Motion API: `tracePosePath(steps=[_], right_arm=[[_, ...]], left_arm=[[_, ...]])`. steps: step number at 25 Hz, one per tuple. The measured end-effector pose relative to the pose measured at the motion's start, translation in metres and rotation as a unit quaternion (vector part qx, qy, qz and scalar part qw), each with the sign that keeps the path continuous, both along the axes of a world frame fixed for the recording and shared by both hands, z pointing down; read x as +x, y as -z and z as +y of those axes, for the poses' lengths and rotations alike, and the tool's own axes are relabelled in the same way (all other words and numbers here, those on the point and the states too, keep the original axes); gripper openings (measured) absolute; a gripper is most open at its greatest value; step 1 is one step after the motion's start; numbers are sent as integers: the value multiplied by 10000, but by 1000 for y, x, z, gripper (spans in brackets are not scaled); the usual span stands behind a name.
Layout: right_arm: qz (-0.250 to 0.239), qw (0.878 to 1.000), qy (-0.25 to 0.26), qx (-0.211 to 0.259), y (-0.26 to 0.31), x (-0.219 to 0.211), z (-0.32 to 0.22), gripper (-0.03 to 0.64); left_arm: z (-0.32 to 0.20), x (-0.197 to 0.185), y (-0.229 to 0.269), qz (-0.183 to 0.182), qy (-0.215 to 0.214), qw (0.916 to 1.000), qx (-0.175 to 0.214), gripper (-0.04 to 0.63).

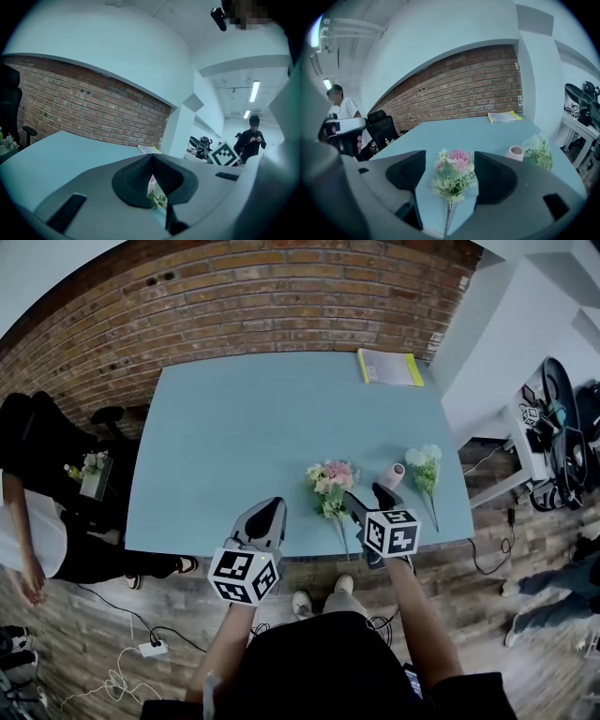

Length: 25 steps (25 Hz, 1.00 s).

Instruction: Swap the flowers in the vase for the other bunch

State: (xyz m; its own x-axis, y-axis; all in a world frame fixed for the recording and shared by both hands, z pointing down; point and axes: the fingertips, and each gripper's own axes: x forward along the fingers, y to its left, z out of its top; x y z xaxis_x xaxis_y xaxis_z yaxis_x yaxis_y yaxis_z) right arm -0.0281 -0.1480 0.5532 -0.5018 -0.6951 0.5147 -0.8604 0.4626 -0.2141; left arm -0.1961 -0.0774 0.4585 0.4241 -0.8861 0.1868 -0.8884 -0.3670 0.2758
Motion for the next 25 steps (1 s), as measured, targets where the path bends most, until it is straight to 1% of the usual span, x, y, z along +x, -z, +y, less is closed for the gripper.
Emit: tracePosePath(steps=[9,16,25], right_arm=[[229,9989,148,-376,-34,-8,-9,322],[363,9954,429,-771,-60,-15,-12,337],[242,9914,563,-1157,-88,-24,-15,373]], left_arm=[[-9,-8,-6,-6,83,9999,-68,6],[-17,-11,-12,-48,224,9996,-183,6],[-22,-16,-23,-98,435,9984,-352,6]])
